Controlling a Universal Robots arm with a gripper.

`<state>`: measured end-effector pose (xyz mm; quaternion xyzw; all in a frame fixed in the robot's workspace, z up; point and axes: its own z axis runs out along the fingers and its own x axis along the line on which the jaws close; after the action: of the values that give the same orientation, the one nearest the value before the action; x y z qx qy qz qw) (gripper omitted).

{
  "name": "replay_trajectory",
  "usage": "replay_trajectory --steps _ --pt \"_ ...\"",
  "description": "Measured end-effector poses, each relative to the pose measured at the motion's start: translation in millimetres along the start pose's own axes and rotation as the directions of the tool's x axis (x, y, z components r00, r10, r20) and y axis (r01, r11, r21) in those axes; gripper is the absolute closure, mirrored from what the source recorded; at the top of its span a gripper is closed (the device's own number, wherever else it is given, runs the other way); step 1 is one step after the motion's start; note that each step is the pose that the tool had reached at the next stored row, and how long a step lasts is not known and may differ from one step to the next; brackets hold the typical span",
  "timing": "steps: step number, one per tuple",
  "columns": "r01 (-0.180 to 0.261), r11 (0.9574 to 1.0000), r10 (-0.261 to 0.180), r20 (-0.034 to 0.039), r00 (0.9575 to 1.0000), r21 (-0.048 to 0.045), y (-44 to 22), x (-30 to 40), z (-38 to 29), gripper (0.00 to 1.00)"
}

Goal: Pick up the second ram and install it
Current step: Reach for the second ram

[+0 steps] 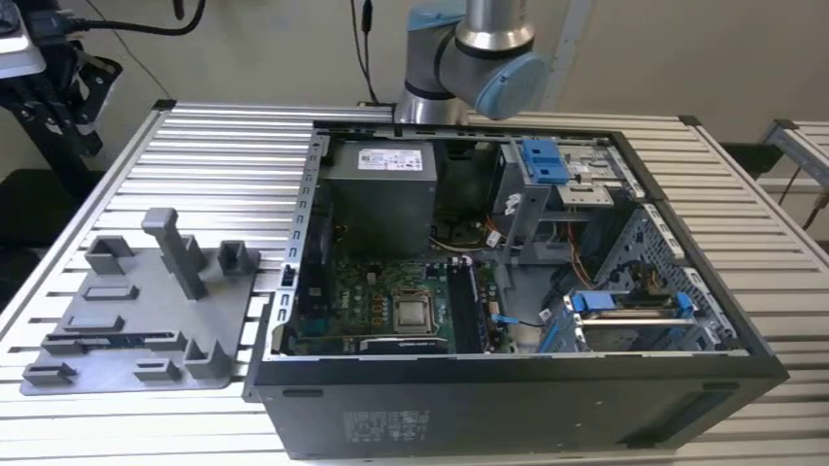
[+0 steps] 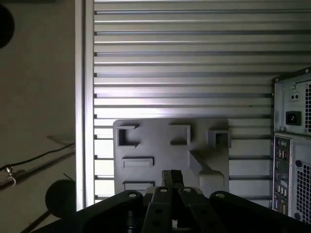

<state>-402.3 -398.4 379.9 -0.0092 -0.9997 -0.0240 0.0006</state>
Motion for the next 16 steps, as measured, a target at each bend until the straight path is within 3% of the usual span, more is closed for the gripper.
replay_trajectory --steps 3,6,16 --pt "0.000 1.0000 0.000 0.0000 1.0000 0.0000 0.0 0.0 0.0 0.89" --pt "0.000 1.0000 0.000 0.0000 1.0000 -0.0001 -4.1 0.5 0.1 0.89" --pt "0.000 1.0000 0.000 0.0000 1.0000 0.0000 -31.4 1.9 0.1 0.89"
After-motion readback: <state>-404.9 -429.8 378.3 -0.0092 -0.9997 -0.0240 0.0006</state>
